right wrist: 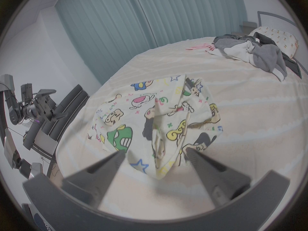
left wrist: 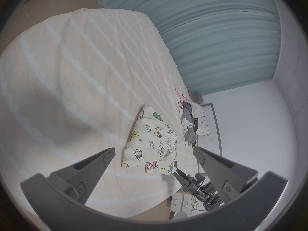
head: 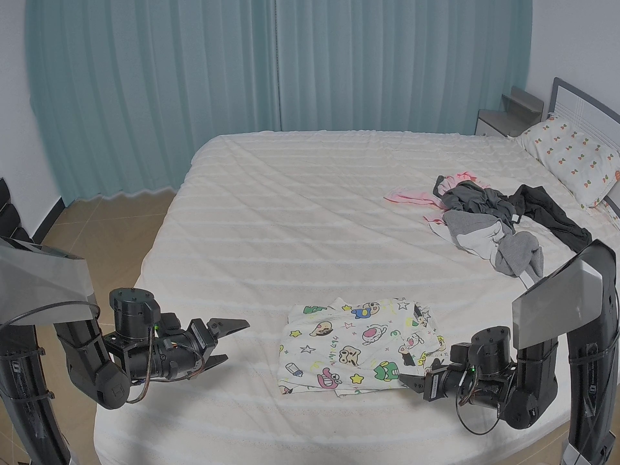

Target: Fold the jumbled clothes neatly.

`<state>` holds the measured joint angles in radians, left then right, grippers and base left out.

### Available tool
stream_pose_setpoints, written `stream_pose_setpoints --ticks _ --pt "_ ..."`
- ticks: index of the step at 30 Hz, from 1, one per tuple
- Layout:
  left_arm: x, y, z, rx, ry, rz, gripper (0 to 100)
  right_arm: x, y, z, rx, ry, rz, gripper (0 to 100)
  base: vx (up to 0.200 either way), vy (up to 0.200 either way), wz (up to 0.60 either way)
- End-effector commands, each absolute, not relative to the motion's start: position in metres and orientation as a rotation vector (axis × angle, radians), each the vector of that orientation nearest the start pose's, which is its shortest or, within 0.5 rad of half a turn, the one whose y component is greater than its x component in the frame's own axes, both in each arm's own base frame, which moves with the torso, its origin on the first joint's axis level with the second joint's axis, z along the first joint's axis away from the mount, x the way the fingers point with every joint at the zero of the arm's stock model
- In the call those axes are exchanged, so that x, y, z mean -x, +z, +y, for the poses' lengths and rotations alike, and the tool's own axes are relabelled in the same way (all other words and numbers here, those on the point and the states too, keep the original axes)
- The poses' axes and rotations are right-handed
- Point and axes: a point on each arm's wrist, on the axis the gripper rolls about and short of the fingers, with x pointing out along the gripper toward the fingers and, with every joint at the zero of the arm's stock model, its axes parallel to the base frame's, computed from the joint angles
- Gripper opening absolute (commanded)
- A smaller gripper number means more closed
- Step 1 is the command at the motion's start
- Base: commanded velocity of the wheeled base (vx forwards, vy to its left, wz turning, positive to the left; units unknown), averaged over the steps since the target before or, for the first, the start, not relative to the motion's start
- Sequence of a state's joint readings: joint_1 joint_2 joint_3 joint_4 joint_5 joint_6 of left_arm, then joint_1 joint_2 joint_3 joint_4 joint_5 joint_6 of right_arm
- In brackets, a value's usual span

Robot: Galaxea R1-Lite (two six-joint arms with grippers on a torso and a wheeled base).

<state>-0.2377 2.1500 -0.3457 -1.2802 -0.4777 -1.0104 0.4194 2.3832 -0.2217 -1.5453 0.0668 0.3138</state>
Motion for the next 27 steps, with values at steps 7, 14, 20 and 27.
stream_pose_setpoints --ticks 7,14,20,27 --pt "-0.274 0.013 -0.077 1.006 -0.37 0.841 100 -0.291 -0.021 0.115 -0.35 0.363 0.516 100 0.0 0.0 0.0" --pt "-0.273 0.013 -0.077 1.004 -0.371 0.843 100 -0.323 -0.065 0.116 -0.436 0.283 0.606 100 0.0 0.0 0.0" --pt "-0.274 0.013 -0.077 0.996 -0.375 0.841 100 -0.342 -0.07 0.115 -0.451 0.269 0.584 100 0.0 0.0 0.0" --pt "-0.273 0.011 -0.077 0.988 -0.374 0.845 100 -0.353 -0.073 0.121 -0.462 0.287 0.552 100 0.0 0.0 0.0"
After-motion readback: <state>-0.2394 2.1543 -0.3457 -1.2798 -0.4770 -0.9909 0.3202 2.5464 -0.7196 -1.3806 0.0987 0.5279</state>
